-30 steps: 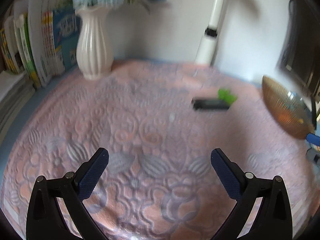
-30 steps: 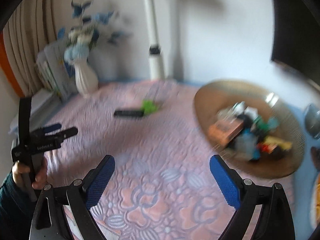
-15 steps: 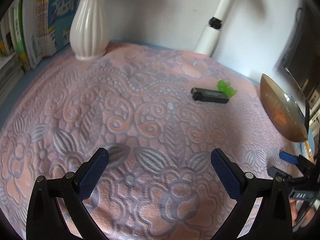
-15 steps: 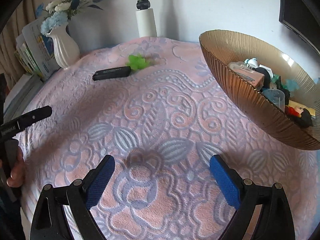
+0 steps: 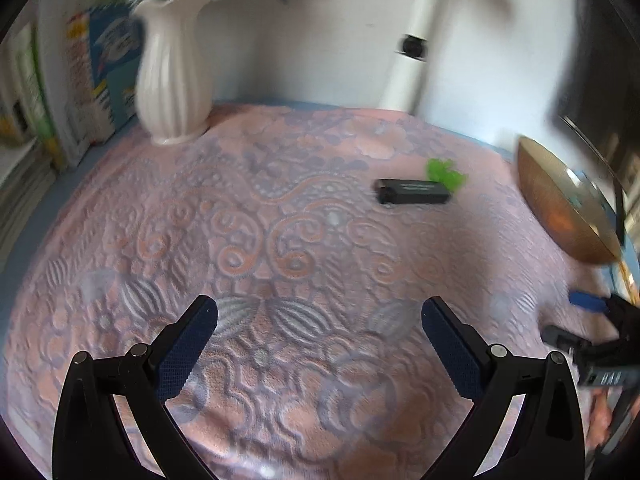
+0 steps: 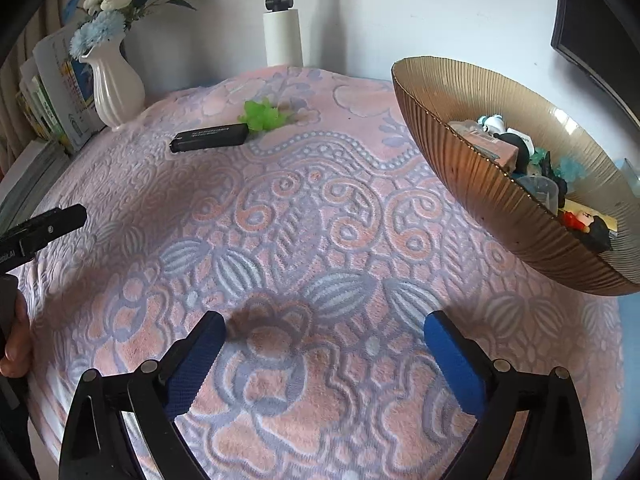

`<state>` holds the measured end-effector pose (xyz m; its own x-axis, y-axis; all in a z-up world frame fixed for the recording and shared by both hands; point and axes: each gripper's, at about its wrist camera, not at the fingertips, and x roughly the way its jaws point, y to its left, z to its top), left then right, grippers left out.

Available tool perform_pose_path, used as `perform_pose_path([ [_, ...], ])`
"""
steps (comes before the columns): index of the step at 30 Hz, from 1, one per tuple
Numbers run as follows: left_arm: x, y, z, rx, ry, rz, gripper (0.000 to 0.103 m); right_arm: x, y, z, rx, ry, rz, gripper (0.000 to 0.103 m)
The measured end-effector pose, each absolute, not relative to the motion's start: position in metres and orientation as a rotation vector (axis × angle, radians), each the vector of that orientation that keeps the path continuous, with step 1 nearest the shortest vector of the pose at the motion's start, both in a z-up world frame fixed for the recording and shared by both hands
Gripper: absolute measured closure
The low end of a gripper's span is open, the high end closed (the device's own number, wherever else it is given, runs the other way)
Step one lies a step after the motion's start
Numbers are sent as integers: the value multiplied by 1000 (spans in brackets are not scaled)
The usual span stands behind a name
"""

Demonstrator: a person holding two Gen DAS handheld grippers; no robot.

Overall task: Organize rigid objects
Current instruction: 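Move both tools back over the cloth toward the black lighter, then grasp the black lighter with the left tool while the right tool grasps the green frog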

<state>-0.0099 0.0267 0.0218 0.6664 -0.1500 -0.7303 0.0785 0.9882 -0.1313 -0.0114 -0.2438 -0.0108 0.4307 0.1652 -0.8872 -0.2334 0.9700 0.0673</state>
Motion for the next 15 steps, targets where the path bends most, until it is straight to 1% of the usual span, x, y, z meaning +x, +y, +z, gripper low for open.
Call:
perform_pose_path([
  [4,-21,17,67,65,746,-251,1,-4,-242,24,18,1084,342,3],
  [8,-15,-1,90,261,653,-304,1,27,-228,50,82,1082,378,3],
  [11,3,-14,77,331,657,-360,1,55,-212,53,109,1065,361,3],
  [13,20,-23,53,359,704,-370,1,73,-200,43,108,1063,327,4],
  [15,32,-29,41,392,711,-371,3,88,-194,31,114,1068,319,14],
])
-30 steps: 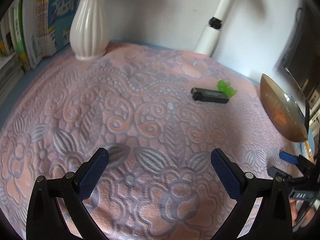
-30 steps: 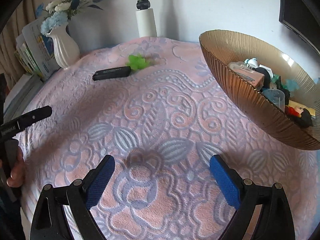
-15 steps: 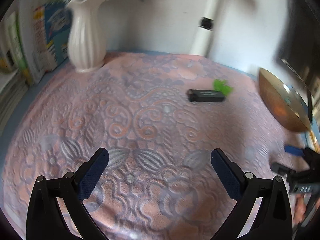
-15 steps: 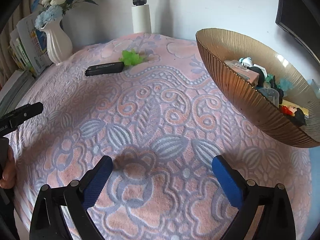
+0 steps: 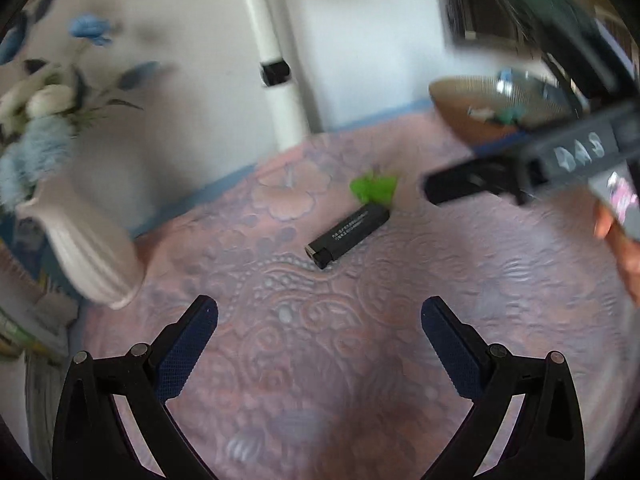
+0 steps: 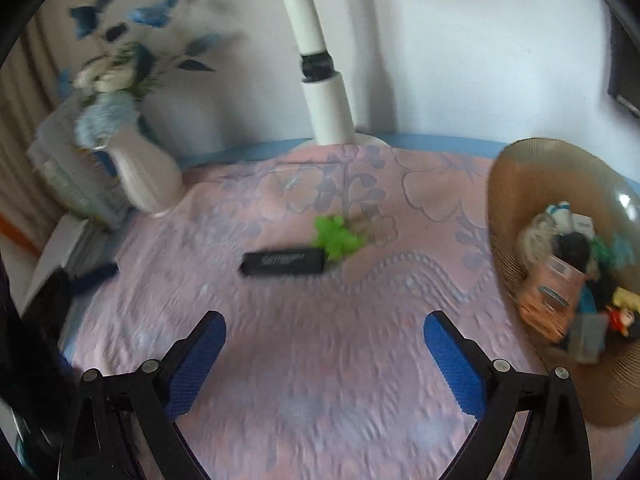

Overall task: Organize rigid objects
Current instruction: 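Grasp the black lighter with the left tool while the right tool grasps the green frog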

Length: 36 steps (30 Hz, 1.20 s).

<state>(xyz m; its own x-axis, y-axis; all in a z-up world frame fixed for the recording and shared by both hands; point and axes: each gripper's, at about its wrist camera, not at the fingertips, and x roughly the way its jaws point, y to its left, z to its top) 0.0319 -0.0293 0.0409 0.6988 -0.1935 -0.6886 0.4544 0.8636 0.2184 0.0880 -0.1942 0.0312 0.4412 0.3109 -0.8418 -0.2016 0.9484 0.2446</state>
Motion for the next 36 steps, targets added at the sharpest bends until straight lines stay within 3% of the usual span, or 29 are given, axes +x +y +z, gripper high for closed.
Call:
perform_pose_path([
  [2,51,-37,36,408,732,-400,3,107,-185,21,82,1071,322,33],
  [8,101,-58,22,444,776,-513,3,140,-174,2,4,1044,334,38],
  [11,109,-69,7,487,797,-564,15,146,-168,-11,-42,1050,339,39],
  [16,115,-74,4,414,817,-590,23,150,-173,-23,36,1030,352,44],
  [17,113,-74,4,412,815,-592,29,149,-174,-23,41,1022,344,48],
  [19,109,-77,7,401,807,-597,52,149,-176,-22,47,1016,331,55],
  [20,108,-77,7,389,811,-592,69,149,-177,-22,48,1016,330,56],
  [23,104,-78,10,355,826,-570,72,145,-179,-20,55,1014,330,57],
  [25,97,-69,13,283,855,-539,81,141,-188,-14,129,1015,361,57],
  [36,-14,-21,23,60,909,-367,82,40,-232,19,244,1052,409,57],
])
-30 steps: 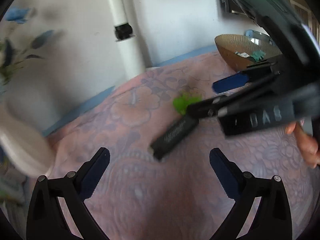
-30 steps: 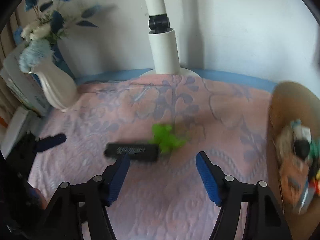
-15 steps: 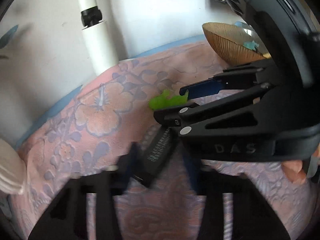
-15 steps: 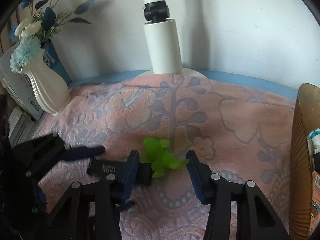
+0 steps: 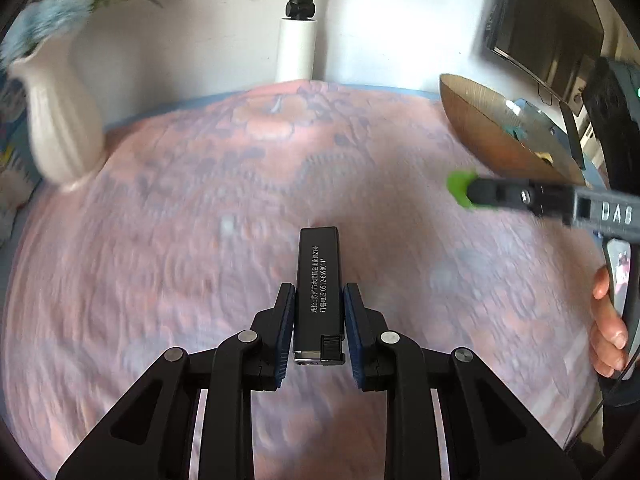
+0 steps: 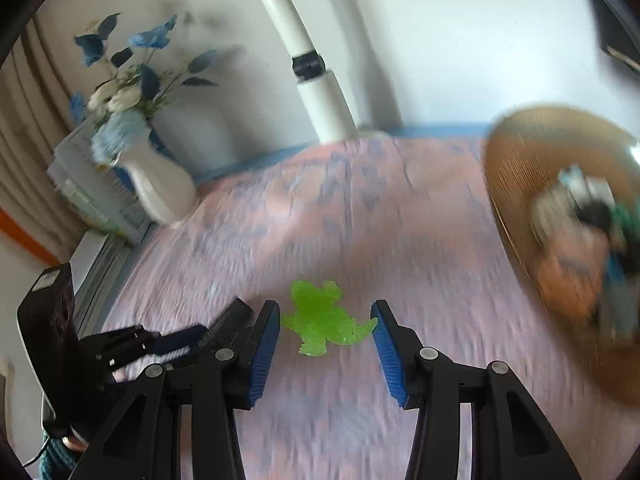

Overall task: Organize rigid objects
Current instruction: 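Grasp the black lighter with the left tool while the right tool grasps the green frog, then carry the lighter and green frog over the bowl and open both tools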

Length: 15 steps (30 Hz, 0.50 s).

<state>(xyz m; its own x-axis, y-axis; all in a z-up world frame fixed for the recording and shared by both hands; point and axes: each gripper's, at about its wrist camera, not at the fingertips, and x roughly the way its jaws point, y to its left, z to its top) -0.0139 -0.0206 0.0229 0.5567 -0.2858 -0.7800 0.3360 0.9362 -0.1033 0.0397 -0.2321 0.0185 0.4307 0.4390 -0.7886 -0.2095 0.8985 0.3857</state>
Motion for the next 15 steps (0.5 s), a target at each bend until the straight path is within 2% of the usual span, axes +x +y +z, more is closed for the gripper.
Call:
perform_pose_path([
  [5,-35,-37,10,176,902,-325,81,14,-232,-11,238,1123,396,55],
  [7,-34,-34,11,129,914,-339,68,5,-226,-8,170,1086,401,55],
  [8,-33,-30,11,101,919,-340,63,1,-221,-8,130,1094,412,49],
  [10,-29,-20,13,63,915,-318,63,-6,-216,-9,93,1106,469,31],
  [11,-33,-23,11,62,918,-308,63,-11,-215,-8,68,1105,486,27],
  [15,-27,-26,8,74,907,-301,58,-20,-218,-9,38,1101,494,27],
])
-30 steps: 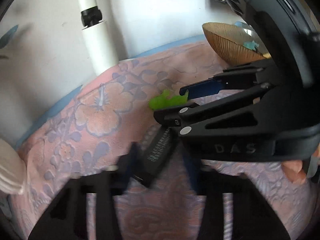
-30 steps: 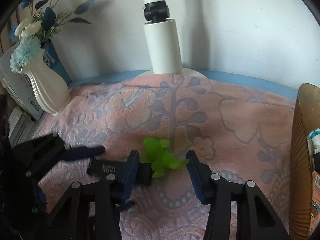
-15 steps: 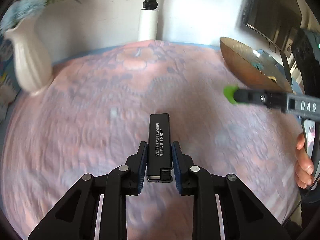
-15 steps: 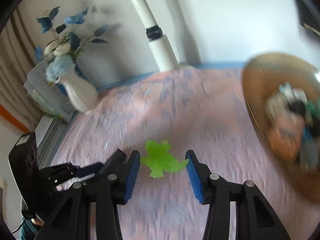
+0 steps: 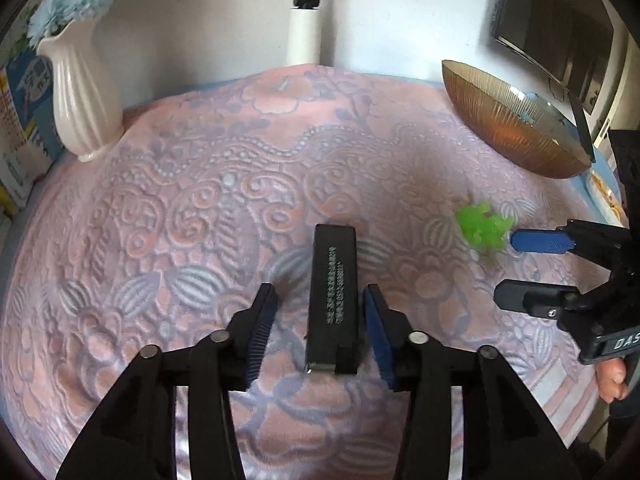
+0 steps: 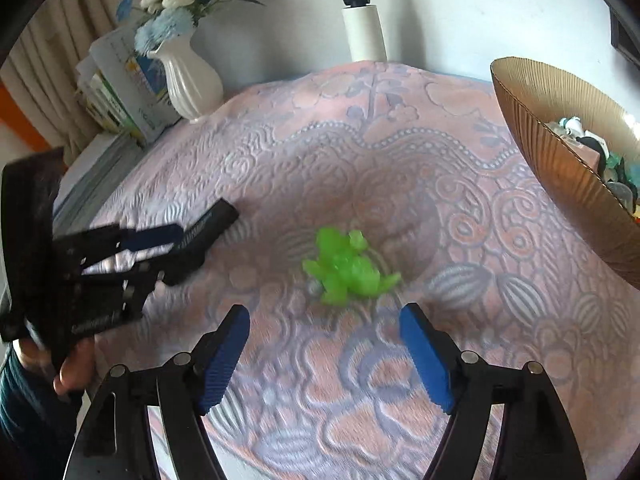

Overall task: Organize rigid objects
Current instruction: 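Carry the lighter and green frog over the bowl and open both tools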

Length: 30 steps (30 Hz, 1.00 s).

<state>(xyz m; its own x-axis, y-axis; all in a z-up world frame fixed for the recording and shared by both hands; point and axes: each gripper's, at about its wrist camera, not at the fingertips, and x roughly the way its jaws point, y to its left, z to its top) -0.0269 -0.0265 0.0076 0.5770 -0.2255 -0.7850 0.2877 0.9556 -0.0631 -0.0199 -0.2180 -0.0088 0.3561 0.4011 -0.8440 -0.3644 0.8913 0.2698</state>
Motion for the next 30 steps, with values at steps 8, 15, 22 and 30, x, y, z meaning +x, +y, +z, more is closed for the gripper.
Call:
perform_pose_path([
  [8,-22,-32,8,73,912,-279,64,-1,-213,-9,11,1098,385,42],
  [15,-31,-57,19,154,849,-332,82,-15,-197,-3,-131,1028,367,58],
  [22,-17,-98,98,169,689,-441,82,-14,-261,73,-10,863,277,58],
  [30,47,-161,177,-61,583,-687,82,26,-413,151,246,690,-25,57],
])
